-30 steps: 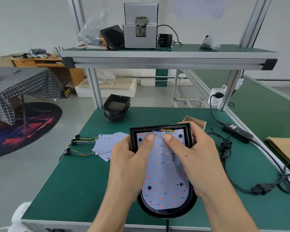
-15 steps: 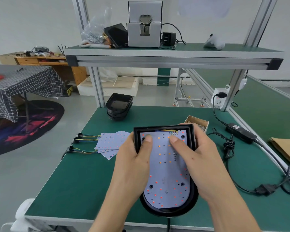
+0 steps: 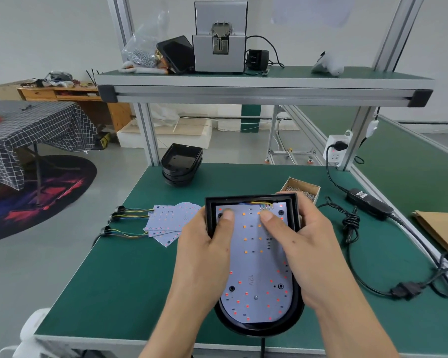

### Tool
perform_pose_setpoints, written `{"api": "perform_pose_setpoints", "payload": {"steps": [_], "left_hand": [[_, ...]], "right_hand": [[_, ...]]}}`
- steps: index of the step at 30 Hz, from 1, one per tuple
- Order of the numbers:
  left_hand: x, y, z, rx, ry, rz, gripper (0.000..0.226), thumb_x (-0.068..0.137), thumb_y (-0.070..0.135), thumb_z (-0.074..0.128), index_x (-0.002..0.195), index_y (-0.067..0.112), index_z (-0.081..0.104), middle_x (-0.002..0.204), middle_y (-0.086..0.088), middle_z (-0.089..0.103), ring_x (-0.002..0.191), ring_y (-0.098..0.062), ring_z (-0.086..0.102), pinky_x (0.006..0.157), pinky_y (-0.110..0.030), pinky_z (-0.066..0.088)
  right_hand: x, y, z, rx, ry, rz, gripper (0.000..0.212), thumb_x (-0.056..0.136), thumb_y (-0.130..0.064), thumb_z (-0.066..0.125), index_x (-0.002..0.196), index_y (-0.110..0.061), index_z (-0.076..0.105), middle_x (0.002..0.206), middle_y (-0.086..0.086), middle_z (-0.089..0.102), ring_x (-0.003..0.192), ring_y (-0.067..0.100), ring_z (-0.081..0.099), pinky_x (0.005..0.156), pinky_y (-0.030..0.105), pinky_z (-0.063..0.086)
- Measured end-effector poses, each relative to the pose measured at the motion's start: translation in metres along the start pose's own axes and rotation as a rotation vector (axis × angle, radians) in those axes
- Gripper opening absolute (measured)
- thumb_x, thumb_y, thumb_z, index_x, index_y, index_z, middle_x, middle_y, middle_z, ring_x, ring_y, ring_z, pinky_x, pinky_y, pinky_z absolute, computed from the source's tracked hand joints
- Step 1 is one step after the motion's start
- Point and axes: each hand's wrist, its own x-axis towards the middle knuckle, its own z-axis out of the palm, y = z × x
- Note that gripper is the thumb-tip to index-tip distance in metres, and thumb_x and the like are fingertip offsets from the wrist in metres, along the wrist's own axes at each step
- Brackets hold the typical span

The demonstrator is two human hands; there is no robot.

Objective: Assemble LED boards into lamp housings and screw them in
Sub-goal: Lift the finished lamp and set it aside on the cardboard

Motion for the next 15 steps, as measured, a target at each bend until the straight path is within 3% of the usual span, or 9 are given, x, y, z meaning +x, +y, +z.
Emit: {"api": "perform_pose_setpoints", "payload": {"steps": [4,9,11,13,15], "left_hand": [[0.0,0.002,0.001,-0.031,-0.007,-0.034,0.026,0.093,0.052,0.049,0.096,0.036,0.07,0.09,0.006,0.076,0.09,-0.026,0.07,0.086,-0.052,0.058],[0.001,0.0,-0.002,-0.151,-0.089,-0.165,0.029,0.091,0.05,0.053,0.104,0.033,0.073,0.106,0.004,0.078,0.108,-0.027,0.072,0.099,-0.058,0.054],[0.002,-0.001,-0.005,-0.209,-0.104,-0.24,0.03,0.09,0.049,0.056,0.105,0.03,0.073,0.111,0.001,0.078,0.113,-0.029,0.071,0.104,-0.058,0.051],[0.005,-0.002,-0.01,-0.265,-0.075,-0.306,0.027,0.091,0.046,0.06,0.105,0.028,0.074,0.115,-0.003,0.077,0.118,-0.032,0.068,0.107,-0.059,0.049],[0.008,-0.004,-0.015,-0.317,-0.043,-0.368,0.02,0.099,0.04,0.063,0.107,0.024,0.074,0.116,-0.007,0.077,0.119,-0.034,0.068,0.106,-0.06,0.05]], "right_hand": [[0.0,0.003,0.0,-0.012,-0.004,0.016,0.021,0.097,-0.008,0.069,0.093,-0.028,0.072,0.09,-0.001,0.078,0.081,0.015,0.074,0.066,0.02,0.055],[0.0,0.007,-0.003,-0.122,-0.025,0.074,0.012,0.097,-0.022,0.072,0.102,-0.032,0.071,0.1,-0.007,0.078,0.092,0.012,0.075,0.073,0.022,0.055],[-0.001,0.008,-0.007,-0.045,-0.086,0.18,0.028,0.088,-0.037,0.075,0.115,-0.032,0.069,0.108,-0.001,0.078,0.099,0.017,0.075,0.078,0.028,0.059],[-0.003,0.011,-0.013,-0.02,-0.104,0.245,0.051,0.081,-0.048,0.073,0.129,-0.034,0.066,0.116,0.016,0.073,0.108,0.03,0.071,0.095,0.043,0.058],[-0.008,0.017,-0.018,-0.028,-0.128,0.248,0.055,0.083,-0.047,0.07,0.136,-0.032,0.064,0.119,0.02,0.071,0.108,0.029,0.071,0.096,0.039,0.058]]}}
